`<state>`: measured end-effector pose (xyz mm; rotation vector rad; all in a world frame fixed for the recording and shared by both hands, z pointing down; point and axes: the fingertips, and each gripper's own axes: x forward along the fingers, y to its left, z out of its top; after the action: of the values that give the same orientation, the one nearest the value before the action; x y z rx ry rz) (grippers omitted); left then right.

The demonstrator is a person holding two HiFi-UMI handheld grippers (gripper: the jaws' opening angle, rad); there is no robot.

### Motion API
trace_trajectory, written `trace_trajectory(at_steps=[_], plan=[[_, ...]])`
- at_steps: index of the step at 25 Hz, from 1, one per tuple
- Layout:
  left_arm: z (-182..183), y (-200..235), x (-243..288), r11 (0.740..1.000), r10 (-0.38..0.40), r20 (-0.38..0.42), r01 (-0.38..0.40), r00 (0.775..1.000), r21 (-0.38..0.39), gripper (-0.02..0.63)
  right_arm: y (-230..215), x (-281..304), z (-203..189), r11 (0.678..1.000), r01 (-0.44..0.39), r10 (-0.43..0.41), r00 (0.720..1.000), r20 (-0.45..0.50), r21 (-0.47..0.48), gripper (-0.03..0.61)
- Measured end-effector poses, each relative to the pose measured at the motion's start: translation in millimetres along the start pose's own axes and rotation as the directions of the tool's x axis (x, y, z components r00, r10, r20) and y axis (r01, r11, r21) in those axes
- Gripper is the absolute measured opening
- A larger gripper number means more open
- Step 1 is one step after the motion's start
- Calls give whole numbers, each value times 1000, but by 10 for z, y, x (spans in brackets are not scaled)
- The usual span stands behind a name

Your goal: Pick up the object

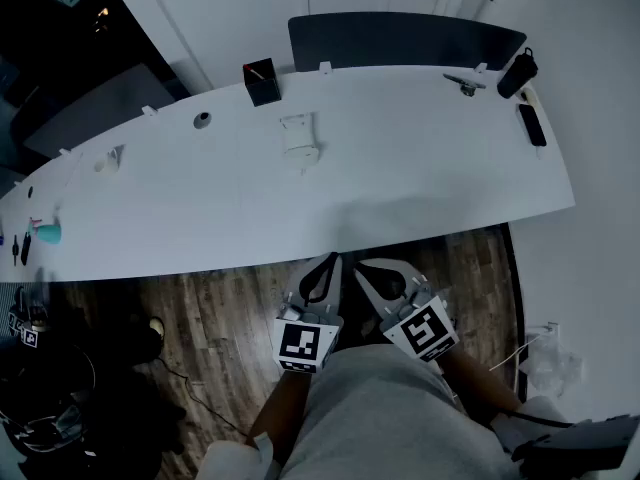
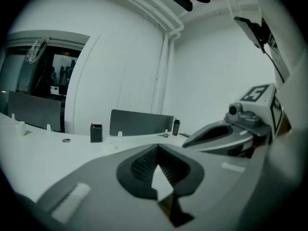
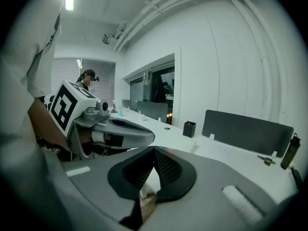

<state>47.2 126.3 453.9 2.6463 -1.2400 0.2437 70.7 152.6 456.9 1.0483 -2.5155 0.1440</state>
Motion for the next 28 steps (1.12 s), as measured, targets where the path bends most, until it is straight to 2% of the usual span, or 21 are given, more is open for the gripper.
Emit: trace_trajectory(at_steps=[6,11,16,17,19,20,23,25,28], plan=[[-69,420,152,999,26,-17,-26,1000,-40,2,-40,429,10,998,-53,50,997,-62,-35,2],[-100,786,318,995,77,-34,-80,996,-67,2,-365,853,28,992,-94,85,990,-109,-79,2],[-89,1266,515,989,135,-79,-140,988,-57,2,-669,1427,18,976,-178,153,970,-187,-127,3],[-71,1364,564,987,146,-89,-151,985,-56,2,-733,1537,14,968,-194,159,964,-211,-159,11],[-33,1556,670,982,172,-107,-179,979,-55,2,-904,1754,0,939,-217,142,952,-272,-268,129],[-12,1653,730,979,191,-114,-198,975,-53,2,-1010,1878,-9,915,-226,122,945,-305,-334,153],[24,1819,856,967,239,-127,-248,963,-64,2,-1261,2237,-91,831,-273,75,919,-387,-486,169],[-47,1848,908,964,245,-157,-258,957,-68,2,-1353,2464,-201,798,-323,81,894,-441,-509,180],[-101,1906,966,965,240,-179,-254,954,-65,2,-1434,2772,-349,793,-387,101,845,-525,-470,239]])
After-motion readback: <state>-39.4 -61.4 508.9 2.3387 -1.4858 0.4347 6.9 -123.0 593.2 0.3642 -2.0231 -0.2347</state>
